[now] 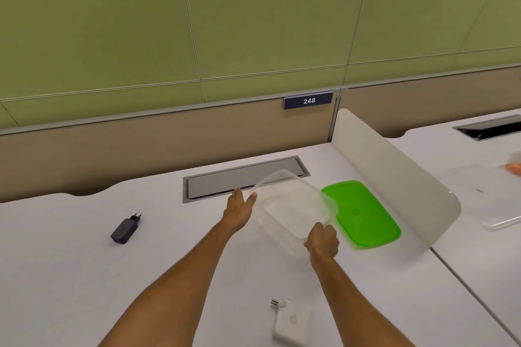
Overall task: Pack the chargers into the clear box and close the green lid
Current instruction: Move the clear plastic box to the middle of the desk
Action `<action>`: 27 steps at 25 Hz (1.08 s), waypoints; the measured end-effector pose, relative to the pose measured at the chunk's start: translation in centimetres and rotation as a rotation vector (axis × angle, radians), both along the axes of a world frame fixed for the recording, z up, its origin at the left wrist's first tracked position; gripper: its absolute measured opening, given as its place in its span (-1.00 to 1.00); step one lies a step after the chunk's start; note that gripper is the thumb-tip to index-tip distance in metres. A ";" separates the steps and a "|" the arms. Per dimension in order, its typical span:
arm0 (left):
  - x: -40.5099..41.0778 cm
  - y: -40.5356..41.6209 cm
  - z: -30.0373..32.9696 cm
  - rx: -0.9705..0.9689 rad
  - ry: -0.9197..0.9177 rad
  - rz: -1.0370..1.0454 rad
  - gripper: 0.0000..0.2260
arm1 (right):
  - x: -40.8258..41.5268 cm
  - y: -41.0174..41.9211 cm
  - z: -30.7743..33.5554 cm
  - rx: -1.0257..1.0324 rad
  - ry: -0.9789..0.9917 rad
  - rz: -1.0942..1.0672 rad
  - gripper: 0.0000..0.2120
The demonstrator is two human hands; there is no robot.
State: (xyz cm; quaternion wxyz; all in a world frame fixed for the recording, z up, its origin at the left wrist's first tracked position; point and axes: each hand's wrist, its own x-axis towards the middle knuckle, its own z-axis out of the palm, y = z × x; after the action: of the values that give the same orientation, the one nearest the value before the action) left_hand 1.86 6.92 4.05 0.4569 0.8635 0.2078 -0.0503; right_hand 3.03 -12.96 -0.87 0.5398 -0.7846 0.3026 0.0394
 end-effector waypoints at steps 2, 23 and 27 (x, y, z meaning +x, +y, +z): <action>-0.3 1.1 0.4 -0.058 -0.017 0.079 -0.39 | 0.8 0.6 0.3 -0.034 -0.042 0.100 -0.69; -7.1 7.6 -2.6 -0.506 -0.050 0.609 -0.45 | 7.1 8.0 0.2 -0.124 -0.158 0.681 -0.64; -7.6 6.9 -3.9 -0.546 -0.070 0.642 -0.49 | 7.8 8.1 -0.3 -0.127 -0.155 0.726 -0.67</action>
State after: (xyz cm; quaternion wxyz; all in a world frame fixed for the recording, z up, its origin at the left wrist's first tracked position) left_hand -5.75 13.84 0.17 0.6680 0.6035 0.4296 0.0706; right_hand 10.79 -4.90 -1.15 0.4623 -0.8733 -0.0352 0.1497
